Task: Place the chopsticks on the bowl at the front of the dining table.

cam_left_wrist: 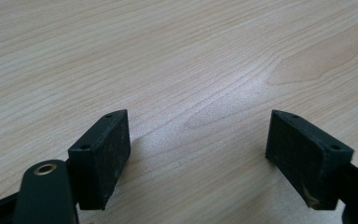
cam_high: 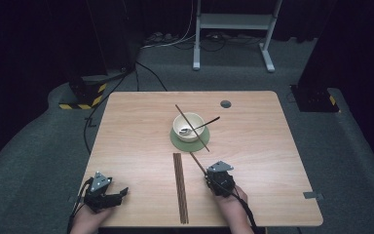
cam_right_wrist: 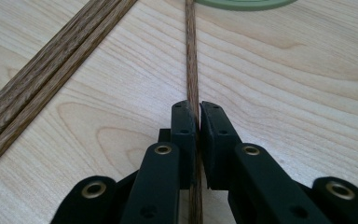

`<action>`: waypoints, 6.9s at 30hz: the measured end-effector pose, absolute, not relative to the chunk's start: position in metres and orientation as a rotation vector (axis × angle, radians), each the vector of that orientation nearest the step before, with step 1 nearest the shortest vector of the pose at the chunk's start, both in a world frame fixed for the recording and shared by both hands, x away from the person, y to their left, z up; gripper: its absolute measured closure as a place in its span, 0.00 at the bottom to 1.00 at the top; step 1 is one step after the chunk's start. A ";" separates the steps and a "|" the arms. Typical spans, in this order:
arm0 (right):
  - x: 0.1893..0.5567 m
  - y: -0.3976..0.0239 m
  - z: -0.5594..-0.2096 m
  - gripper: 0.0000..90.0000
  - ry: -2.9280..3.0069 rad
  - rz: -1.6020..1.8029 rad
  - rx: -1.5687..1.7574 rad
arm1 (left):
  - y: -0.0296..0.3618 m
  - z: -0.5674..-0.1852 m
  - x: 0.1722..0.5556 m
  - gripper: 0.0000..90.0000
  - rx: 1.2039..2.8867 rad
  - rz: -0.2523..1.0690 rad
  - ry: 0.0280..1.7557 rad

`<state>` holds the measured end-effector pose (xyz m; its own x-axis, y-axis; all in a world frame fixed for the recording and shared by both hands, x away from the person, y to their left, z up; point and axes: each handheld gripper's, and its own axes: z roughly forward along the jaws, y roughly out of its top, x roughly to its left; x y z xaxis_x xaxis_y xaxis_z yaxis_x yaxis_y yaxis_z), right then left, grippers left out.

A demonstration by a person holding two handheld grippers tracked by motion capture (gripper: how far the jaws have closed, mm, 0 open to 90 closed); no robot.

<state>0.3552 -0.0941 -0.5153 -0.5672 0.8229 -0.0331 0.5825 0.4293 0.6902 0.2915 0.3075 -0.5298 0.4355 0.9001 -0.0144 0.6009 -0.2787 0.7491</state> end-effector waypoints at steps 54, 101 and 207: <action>0.350 -0.106 -0.444 0.94 2.194 1.173 1.089 | 0.308 -0.530 0.291 0.25 1.998 0.550 1.255; 0.493 -0.073 -0.429 0.94 2.222 0.992 1.268 | 0.308 -0.530 0.290 0.25 1.998 0.544 1.255; 0.526 -0.010 -0.448 0.87 2.376 0.811 1.161 | 0.308 -0.530 0.289 0.25 2.003 0.543 1.250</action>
